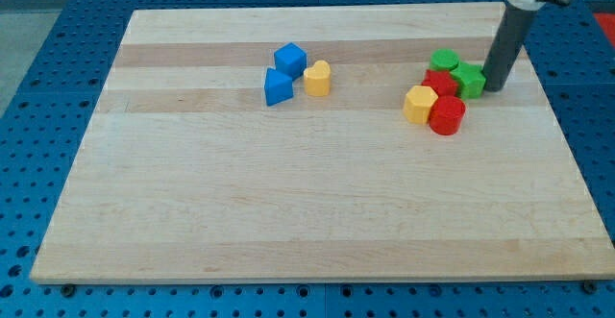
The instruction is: Slide the green star along with green circle a bit left
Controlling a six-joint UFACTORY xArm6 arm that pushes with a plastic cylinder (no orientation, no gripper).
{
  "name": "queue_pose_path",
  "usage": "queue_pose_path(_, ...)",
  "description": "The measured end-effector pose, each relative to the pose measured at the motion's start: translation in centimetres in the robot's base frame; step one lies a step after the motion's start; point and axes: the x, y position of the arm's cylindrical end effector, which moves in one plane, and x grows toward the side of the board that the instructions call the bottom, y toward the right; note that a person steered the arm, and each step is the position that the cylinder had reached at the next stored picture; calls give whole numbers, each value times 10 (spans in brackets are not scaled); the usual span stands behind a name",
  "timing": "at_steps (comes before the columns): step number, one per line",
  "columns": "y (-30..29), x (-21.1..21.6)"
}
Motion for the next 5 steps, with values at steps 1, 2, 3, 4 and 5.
queue_pose_path(1,-17,-9)
queue_pose_path(2,-40,-9)
queue_pose_path(3,-56,-11)
queue_pose_path(4,-69,-24)
queue_pose_path(5,-83,-33)
